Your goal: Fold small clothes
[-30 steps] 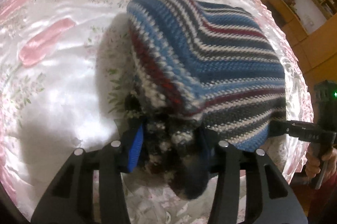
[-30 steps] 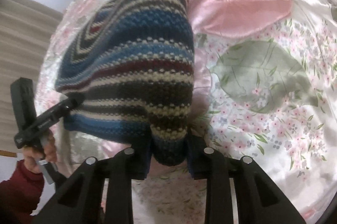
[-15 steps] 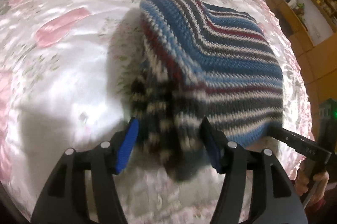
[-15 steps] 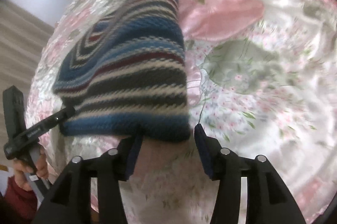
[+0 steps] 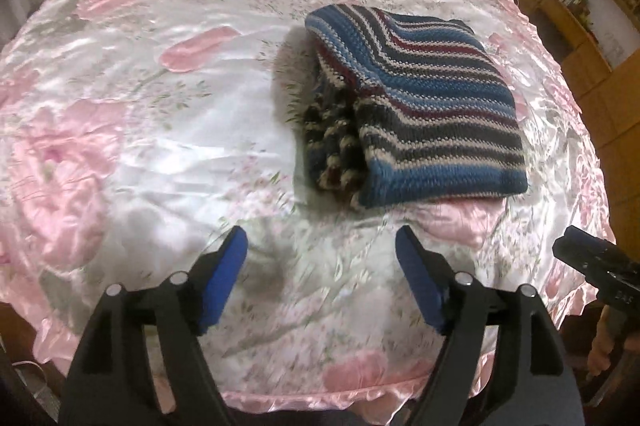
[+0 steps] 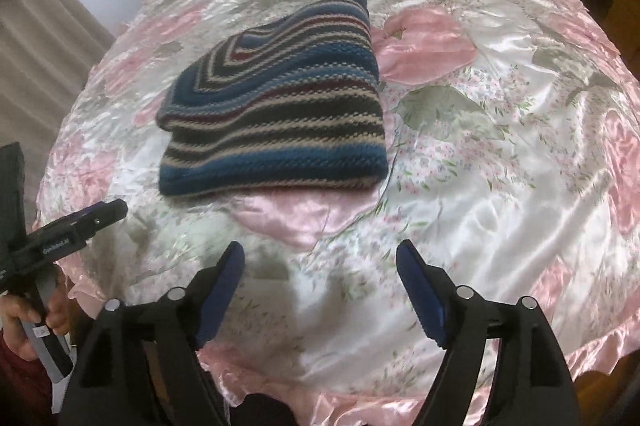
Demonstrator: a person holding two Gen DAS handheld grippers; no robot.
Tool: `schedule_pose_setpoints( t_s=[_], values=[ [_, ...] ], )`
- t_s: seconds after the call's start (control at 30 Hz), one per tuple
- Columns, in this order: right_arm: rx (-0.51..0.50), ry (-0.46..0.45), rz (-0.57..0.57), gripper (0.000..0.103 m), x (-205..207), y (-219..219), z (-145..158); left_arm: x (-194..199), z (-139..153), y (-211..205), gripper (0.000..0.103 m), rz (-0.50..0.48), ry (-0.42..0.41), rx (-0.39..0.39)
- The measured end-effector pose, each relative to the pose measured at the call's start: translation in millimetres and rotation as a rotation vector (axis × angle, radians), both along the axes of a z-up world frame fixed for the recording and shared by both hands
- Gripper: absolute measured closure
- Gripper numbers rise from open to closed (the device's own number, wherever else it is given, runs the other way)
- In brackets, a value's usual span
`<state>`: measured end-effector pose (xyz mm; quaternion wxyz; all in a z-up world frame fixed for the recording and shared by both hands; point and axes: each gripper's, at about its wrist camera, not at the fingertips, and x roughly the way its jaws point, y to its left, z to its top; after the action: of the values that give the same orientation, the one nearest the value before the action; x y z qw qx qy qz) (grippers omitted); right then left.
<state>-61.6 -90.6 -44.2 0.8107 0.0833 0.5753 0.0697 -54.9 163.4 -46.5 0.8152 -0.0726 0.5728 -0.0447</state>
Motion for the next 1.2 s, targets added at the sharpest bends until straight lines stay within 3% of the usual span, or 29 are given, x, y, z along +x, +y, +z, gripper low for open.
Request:
schedule_pose_setpoints(
  t_s=[0.2, 0.53, 1.2],
  values=[
    [-0.022, -0.009, 0.001, 0.021, -15.9, 11.8, 9.1, -20.0, 13.0, -1.8, 0.025, -0.004, -0.005, 0.005],
    [-0.048, -0.068, 0.011, 0.006, -35.2, 23.3, 40.8, -46.9, 52.9, -8.2, 0.020, -0.009, -0.094, 0.043],
    [-0.125, -0.145, 0.005, 0.004, -52.8, 38.2, 85.4, -86.3, 122.4, -21.1, 0.014, -0.030, -0.256, 0.085]
  ],
)
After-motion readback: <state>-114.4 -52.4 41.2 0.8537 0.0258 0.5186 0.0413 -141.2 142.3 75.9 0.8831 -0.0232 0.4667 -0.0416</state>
